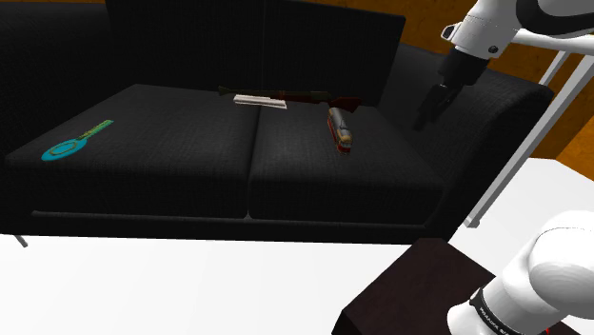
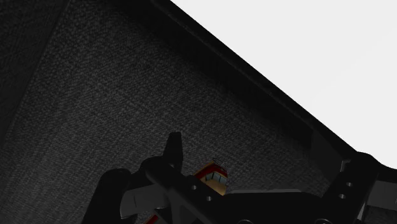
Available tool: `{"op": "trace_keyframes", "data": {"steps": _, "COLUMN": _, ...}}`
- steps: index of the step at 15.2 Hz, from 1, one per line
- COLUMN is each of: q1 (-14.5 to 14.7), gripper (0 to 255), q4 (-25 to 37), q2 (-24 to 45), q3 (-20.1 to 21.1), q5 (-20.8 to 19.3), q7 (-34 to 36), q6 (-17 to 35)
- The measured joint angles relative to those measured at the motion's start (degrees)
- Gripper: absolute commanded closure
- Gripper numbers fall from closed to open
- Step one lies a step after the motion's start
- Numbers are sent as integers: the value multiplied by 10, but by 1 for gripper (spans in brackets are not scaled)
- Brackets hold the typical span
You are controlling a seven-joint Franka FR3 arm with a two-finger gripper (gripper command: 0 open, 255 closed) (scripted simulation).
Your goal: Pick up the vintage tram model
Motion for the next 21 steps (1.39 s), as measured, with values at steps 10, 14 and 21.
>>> {"op": "trace_keyframes", "data": {"steps": 10, "q1": -31, "gripper": 0, "q4": 91, "q2": 185, "q3": 23, "q5": 4, "q7": 91, "q6": 81}}
{"op": "trace_keyframes", "data": {"steps": 14, "q1": -47, "gripper": 0, "q4": 151, "q2": 278, "q3": 28, "q5": 0, "q7": 134, "q6": 107}}
{"op": "trace_keyframes", "data": {"steps": 21, "q1": -65, "gripper": 0, "q4": 286, "q2": 437, "q3": 26, "q5": -11, "q7": 209, "q6": 120}}
